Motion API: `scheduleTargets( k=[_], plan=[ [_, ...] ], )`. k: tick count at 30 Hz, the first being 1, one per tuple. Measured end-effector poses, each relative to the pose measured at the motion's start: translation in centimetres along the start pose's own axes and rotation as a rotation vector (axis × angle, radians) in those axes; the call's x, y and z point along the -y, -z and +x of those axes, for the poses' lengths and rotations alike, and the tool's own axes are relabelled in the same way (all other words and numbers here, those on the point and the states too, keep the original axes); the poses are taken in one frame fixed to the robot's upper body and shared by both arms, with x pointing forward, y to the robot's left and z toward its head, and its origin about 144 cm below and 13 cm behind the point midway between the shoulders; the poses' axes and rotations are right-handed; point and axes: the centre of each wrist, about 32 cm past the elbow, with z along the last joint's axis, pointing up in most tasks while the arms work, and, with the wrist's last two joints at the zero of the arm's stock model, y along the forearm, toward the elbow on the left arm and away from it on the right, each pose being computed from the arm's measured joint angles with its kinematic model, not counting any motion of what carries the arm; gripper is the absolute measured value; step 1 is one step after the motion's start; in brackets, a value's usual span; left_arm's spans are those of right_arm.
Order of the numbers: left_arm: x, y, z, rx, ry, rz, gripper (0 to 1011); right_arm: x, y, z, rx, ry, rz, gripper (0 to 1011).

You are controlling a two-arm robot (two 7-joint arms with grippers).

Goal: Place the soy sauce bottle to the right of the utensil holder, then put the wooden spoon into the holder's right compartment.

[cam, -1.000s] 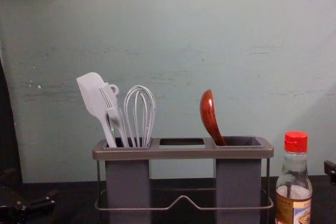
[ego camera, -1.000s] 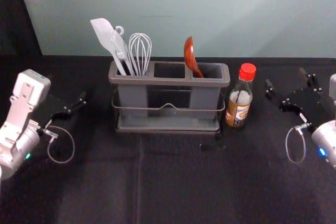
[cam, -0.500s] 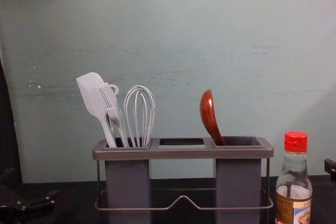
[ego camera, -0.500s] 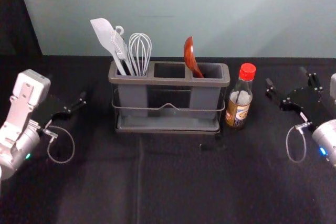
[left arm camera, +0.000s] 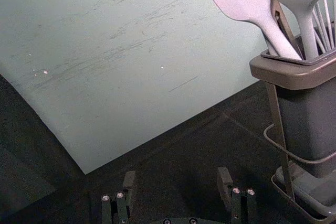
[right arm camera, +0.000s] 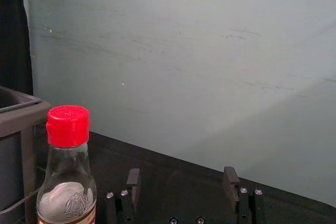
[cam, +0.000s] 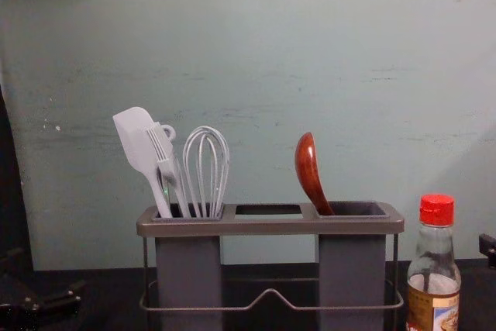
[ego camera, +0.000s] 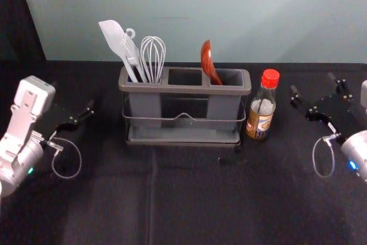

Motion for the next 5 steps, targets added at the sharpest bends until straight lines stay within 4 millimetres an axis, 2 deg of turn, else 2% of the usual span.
scheduleTargets(
  k=[5],
  plan=[
    [0.0,0.0,0.0,0.0,0.0,0.0,1000,0.0,0.0,0.0,0.0,0.0,0.0,1004]
  ],
)
